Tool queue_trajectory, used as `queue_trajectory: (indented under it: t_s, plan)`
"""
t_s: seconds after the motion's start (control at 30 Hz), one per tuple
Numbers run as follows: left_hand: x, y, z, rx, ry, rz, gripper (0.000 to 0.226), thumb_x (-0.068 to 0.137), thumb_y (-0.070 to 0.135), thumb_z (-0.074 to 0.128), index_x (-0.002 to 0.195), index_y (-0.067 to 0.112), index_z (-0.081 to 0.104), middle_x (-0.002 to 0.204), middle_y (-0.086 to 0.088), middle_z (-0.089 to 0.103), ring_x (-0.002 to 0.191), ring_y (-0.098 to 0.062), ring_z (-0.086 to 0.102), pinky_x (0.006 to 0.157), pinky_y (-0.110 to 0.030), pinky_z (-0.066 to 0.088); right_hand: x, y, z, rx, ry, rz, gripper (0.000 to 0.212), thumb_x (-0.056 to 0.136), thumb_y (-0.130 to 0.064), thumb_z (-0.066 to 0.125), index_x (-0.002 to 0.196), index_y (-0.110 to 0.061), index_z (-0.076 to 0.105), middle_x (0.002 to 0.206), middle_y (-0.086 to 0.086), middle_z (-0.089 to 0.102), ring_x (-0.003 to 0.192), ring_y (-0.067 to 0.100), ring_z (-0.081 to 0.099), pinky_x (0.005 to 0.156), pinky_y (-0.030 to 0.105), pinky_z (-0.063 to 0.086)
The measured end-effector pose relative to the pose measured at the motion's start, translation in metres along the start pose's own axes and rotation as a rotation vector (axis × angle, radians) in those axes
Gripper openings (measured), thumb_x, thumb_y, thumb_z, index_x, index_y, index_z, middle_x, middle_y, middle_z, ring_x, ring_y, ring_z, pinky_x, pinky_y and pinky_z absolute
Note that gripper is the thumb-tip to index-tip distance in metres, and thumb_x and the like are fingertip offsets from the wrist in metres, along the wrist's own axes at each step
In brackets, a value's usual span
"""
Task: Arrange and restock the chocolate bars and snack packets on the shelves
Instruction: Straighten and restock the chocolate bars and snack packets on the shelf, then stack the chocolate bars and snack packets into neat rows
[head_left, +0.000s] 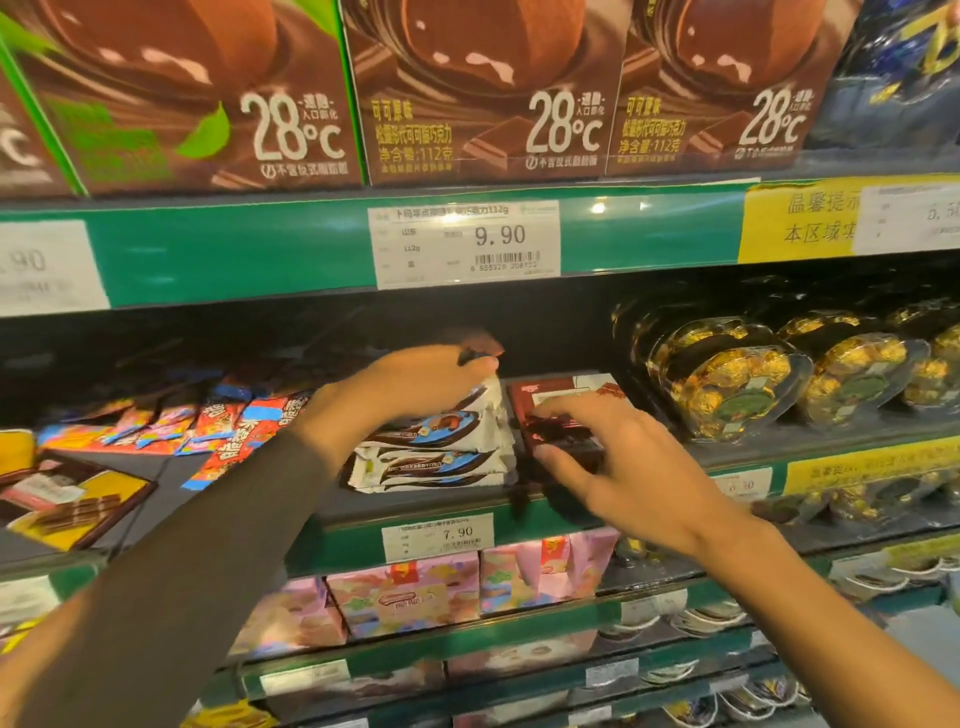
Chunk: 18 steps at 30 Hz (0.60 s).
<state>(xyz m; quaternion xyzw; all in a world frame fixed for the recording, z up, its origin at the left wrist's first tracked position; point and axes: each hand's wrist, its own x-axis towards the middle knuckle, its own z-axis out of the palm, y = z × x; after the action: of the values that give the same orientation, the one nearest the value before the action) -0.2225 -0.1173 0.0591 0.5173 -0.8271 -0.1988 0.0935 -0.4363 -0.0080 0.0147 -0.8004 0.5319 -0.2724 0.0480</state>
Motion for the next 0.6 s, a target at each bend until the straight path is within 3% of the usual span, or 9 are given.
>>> queue_trajectory:
  t_s: [0.1,0.2,0.27,0.37,0.53,0.6]
  plan:
    - [-0.045,-0.028,-0.002,-0.053,0.221,-0.094,0.034,0.098,0.049,0.046,0.128,0.038,0.056,0.13,0.006,0.059,0.115,-0.014,0.055,0.102,-0.037,0.044,0.012,-0.026,0.014,-0.025,0.045,-0.061,0.045,0.092,-0.044,0.062,0.133,-0.027,0.054,0.132,-0.01,0.058,0.12,0.006,0.047,0.097,0.012,0.03]
    - [-0.079,-0.046,0.009,-0.072,0.375,-0.146,0.043,0.095,0.043,0.057,0.135,0.029,0.053,0.134,-0.002,0.054,0.127,-0.022,0.047,0.107,-0.037,0.039,0.029,-0.046,0.03,-0.098,0.042,-0.134,0.047,0.092,-0.043,0.065,0.133,-0.022,0.058,0.133,-0.003,0.059,0.122,0.015,0.052,0.101,0.024,0.039]
    - [-0.092,-0.049,0.02,-0.138,0.377,-0.187,0.05,0.094,0.041,0.059,0.14,0.024,0.048,0.138,-0.005,0.048,0.13,-0.023,0.044,0.108,-0.033,0.036,0.039,-0.051,0.039,-0.152,0.012,-0.165,0.041,0.093,-0.042,0.063,0.13,-0.023,0.062,0.13,-0.002,0.062,0.119,0.018,0.056,0.097,0.032,0.046]
    - [-0.101,-0.05,0.033,-0.257,0.361,-0.204,0.055,0.095,0.038,0.06,0.145,0.024,0.043,0.145,-0.002,0.046,0.133,-0.02,0.042,0.105,-0.025,0.032,0.048,-0.05,0.044,-0.153,-0.051,-0.109,0.038,0.098,-0.043,0.054,0.131,-0.028,0.062,0.133,-0.006,0.062,0.121,0.018,0.056,0.097,0.033,0.046]
    - [-0.101,-0.049,0.037,-0.366,0.416,-0.213,0.051,0.096,0.035,0.058,0.145,0.028,0.045,0.144,0.0,0.049,0.124,-0.023,0.051,0.104,-0.034,0.043,0.057,-0.045,0.049,-0.151,-0.033,-0.044,0.033,0.099,-0.037,0.053,0.13,-0.028,0.064,0.13,-0.01,0.063,0.12,0.012,0.055,0.092,0.017,0.036]
    - [-0.099,-0.048,0.037,-0.38,0.433,-0.22,0.049,0.096,0.033,0.058,0.144,0.027,0.046,0.141,0.0,0.051,0.123,-0.024,0.052,0.102,-0.036,0.044,0.058,-0.046,0.051,-0.155,-0.025,-0.011,0.034,0.099,-0.038,0.053,0.13,-0.028,0.064,0.13,-0.011,0.063,0.12,0.011,0.053,0.092,0.017,0.036]
